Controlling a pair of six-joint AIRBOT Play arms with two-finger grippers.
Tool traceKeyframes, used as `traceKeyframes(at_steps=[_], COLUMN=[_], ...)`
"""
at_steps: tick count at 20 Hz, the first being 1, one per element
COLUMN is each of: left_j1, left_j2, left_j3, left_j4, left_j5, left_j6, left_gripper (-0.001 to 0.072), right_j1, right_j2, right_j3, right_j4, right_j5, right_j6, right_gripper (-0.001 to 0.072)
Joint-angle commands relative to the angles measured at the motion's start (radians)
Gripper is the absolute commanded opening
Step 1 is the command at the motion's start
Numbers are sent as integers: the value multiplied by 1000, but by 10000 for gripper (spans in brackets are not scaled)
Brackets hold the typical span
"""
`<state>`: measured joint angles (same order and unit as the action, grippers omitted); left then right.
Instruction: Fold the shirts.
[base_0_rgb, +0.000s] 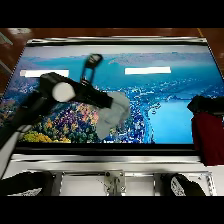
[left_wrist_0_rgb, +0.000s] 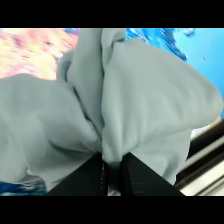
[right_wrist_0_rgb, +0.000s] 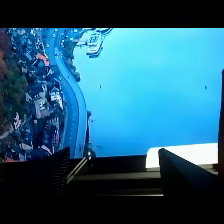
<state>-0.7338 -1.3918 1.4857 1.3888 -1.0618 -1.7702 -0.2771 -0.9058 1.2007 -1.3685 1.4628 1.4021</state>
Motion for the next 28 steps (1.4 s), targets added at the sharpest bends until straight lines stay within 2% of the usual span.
traceKeyframes(at_steps=[1, 2, 3, 4, 6, 9, 11, 15, 18, 22, 28], left_j1=[-109, -113, -107, -91, -25, 115, 201, 256, 241, 201, 105], left_j2=[-178, -218, -238, -242, -224, -162, -149, -151, -151, -156, -217], left_j3=[-16, -16, -16, -16, 0, 6, 1, -152, -326, -485, -499], left_j4=[-101, -146, -177, -185, -184, -177, -177, -205, -330, -515, -549], left_j5=[86, 84, 80, 69, -3, -135, -206, -214, -149, 44, 102], left_j6=[-22, -22, -22, -23, -18, 60, 77, 79, 130, 196, 214], left_gripper=[41, 99, 391, 720, 713, 714, 714, 715, 715, 715, 715], right_j1=[0, 0, 0, 0, 0, 0, 0, 0, 0, 0, 1], right_j2=[10, 10, 10, 10, 6, -44, -113, -276, -375, -465, -543], right_j3=[-5, -14, -29, -51, -116, -186, -200, -201, -200, -201, -200], right_j4=[-2, -1, -1, 0, -2, -1, 14, 190, 302, 360, 452], right_j5=[41, 35, 26, 10, -41, -93, -103, -108, -107, -121, -129], right_j6=[0, 0, 0, 0, -2, -8, -22, -97, -128, -142, -158], right_gripper=[654, 654, 654, 654, 654, 655, 654, 655, 655, 655, 655])
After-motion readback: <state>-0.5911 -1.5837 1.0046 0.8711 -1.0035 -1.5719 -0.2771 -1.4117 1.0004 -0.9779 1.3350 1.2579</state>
